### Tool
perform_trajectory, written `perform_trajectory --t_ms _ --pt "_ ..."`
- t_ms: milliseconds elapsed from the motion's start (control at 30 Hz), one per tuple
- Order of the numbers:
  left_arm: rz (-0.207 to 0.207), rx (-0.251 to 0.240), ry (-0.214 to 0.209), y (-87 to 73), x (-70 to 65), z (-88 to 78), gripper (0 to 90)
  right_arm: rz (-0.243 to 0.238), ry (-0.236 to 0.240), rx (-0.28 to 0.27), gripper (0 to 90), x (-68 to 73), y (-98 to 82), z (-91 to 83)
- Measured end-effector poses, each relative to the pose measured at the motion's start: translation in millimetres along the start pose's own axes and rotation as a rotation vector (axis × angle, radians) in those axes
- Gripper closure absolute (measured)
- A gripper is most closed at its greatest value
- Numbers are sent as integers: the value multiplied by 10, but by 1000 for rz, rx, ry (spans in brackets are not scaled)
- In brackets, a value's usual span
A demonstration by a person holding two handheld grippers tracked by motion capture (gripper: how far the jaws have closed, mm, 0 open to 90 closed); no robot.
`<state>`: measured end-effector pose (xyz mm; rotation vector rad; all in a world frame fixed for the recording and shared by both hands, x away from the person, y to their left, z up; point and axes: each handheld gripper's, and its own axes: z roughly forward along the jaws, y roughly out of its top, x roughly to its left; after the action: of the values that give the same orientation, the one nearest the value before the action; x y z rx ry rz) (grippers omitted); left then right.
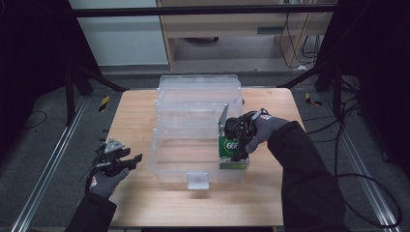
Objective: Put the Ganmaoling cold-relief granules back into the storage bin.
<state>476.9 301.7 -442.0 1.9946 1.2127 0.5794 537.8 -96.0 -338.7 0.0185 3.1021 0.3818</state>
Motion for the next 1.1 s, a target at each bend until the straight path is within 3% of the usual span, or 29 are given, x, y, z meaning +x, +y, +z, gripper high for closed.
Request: perform_trajectory --t_ms 467,667,1100 --pt "2 1 -3 -3 -7 8 427 7 4 2 186 -8 -42 131" --pt "1 4 -1 -4 -3 10 427 -7 5 0 183 -18 -63 263" --pt "2 2 -2 -5 -7 9 427 5 -3 -16 174 -1 -107 344"
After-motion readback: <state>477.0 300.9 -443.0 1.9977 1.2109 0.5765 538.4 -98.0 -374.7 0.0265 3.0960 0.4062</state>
